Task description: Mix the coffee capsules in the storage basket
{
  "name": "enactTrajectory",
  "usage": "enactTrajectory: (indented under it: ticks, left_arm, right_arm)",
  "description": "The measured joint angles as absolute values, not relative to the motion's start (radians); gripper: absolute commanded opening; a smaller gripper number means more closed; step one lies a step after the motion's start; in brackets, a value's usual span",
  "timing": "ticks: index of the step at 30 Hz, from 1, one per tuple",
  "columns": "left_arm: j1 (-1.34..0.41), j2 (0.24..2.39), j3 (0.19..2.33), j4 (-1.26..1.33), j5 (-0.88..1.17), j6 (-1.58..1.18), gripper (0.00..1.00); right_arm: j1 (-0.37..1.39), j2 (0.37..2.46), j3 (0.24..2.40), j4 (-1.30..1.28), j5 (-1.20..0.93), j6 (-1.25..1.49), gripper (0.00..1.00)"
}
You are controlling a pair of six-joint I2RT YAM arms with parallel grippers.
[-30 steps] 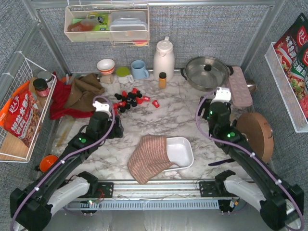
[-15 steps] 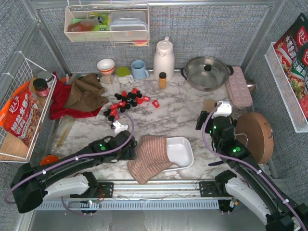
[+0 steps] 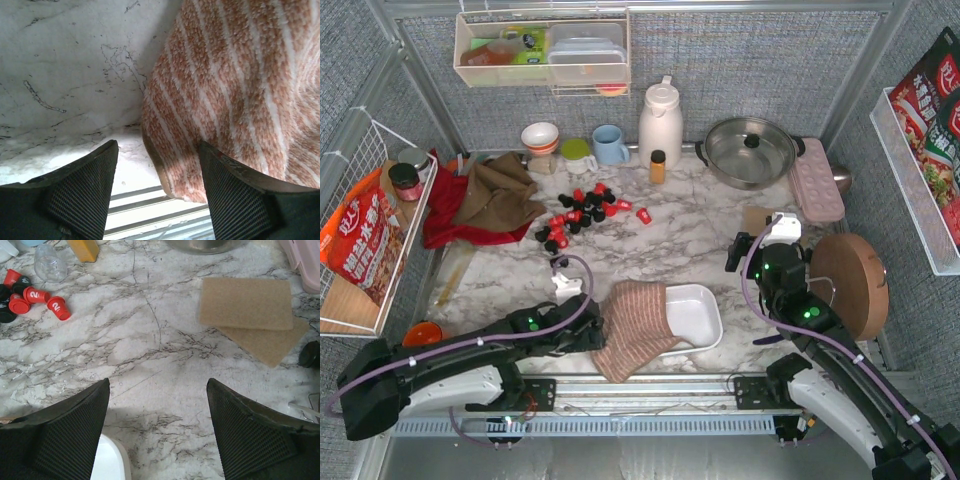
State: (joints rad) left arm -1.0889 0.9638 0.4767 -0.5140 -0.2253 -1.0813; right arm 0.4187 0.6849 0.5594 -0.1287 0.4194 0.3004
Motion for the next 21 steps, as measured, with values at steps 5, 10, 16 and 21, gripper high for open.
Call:
enactTrajectory:
  ticks: [5, 10, 16, 21]
  left_arm:
    - [-1.096, 1.0, 0.444, -0.471, -0.238, -1.108, 0.69]
    - [-1.103, 1.027, 0.431, -0.461, -0.277, -1.148, 0.64]
    - [-1.106, 1.016, 0.401, -0.383, -0.326, -1.186, 0.44]
    - [-1.106, 0.975, 0.37, -0.364, -0.352, -1.209, 0.22]
  right_arm:
    - [0.419, 0.684, 0.559, -0.129, 0.424, 0.3, 0.83]
    - [0.419, 0.689, 0.555, -0.128, 0.432, 0.3, 0.83]
    - [0.419, 0.698, 0.555, -0.128, 0.438, 0.3, 0.83]
    - [0.419, 0.696, 0.555, -0.128, 0.442, 0.3, 0.83]
